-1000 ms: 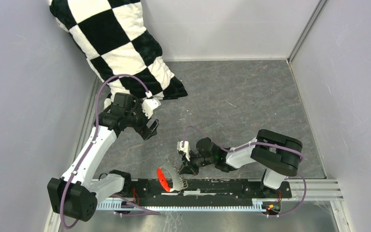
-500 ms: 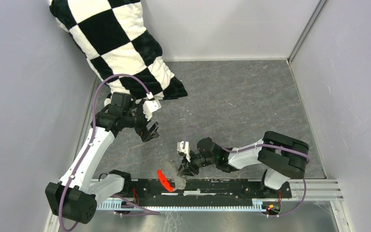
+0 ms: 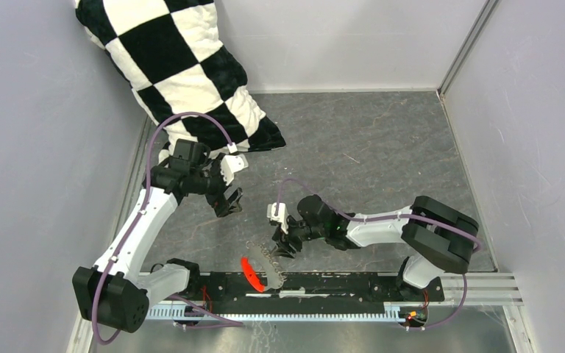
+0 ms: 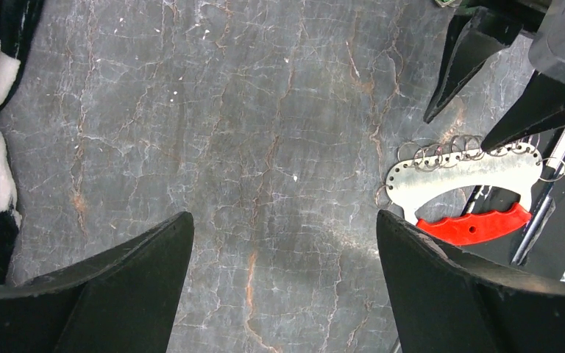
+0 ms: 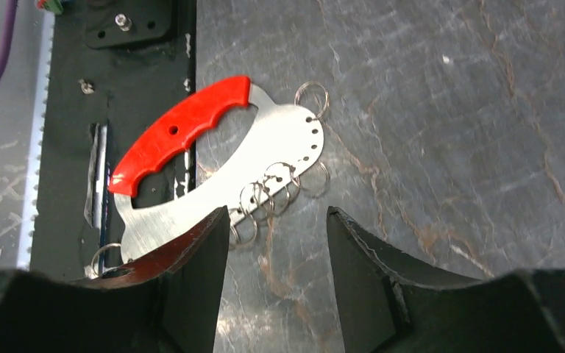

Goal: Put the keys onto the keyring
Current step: Pick up the keyring from the center of the board.

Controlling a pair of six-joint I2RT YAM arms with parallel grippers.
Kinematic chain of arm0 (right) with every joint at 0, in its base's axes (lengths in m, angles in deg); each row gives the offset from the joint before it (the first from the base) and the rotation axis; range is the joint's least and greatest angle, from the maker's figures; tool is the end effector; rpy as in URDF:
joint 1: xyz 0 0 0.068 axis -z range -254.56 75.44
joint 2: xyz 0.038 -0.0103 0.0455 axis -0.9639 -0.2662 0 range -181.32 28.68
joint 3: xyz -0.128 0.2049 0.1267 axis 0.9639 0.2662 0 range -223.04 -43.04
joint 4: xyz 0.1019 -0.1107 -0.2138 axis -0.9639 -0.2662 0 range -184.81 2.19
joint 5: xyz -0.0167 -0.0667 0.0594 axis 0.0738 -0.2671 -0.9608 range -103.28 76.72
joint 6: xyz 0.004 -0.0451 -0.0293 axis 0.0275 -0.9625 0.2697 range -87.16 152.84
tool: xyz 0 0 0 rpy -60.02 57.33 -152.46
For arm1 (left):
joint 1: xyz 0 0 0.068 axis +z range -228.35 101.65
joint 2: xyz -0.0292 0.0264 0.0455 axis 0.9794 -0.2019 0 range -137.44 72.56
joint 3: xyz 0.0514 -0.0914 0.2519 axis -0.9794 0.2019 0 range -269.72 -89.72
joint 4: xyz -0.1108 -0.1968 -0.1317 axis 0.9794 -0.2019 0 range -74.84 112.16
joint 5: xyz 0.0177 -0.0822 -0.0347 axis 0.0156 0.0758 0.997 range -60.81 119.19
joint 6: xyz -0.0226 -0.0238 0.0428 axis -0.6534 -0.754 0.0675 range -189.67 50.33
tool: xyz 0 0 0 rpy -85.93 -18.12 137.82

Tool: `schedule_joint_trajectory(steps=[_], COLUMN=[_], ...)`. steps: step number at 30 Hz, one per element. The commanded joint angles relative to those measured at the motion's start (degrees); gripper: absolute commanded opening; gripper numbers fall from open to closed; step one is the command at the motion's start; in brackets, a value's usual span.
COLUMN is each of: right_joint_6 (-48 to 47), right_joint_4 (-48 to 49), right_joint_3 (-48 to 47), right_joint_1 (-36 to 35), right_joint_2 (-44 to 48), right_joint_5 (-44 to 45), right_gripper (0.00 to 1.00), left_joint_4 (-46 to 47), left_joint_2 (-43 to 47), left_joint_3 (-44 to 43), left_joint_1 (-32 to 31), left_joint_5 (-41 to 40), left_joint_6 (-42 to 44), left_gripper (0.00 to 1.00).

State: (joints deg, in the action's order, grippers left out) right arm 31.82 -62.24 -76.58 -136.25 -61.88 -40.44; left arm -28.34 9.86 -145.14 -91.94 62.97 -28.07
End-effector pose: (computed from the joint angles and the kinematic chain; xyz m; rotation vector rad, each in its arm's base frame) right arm 0.1263 0.2687 0.1495 -1.4265 1.7575 1.1028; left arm 0.1943 -0.0674 0.2890 1.3036 2.0380 -0.5415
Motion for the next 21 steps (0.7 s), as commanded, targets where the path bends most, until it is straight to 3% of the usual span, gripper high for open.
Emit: schedule_joint_trajectory(steps=[1,12,21], right_joint_6=[-0.46,0.03,0.72], right_joint_4=[2.14,2.46,4.13], right_joint_3=[-3.02,1.08,3.83], right_joint_1=[-0.27,-0.7,-2.49], right_joint_2=[-2.59,-0.63,-0.07], right_joint_5=[-3.69,-8.87,-6.57], right_gripper=[0.58,0.55,0.51], left_joint_4=[-0.56,-1.51,-3.36], left_joint_2=[0.42,1.41,1.86], left_joint_3=[-1.01,-0.96,-1.47], left_joint_1=[0.22,0.26,0.22], left_joint_5=[1.73,1.05,2.08], left_joint_6=[1.9,3.41,4.06], left_gripper=[0.98,0.98,0.95])
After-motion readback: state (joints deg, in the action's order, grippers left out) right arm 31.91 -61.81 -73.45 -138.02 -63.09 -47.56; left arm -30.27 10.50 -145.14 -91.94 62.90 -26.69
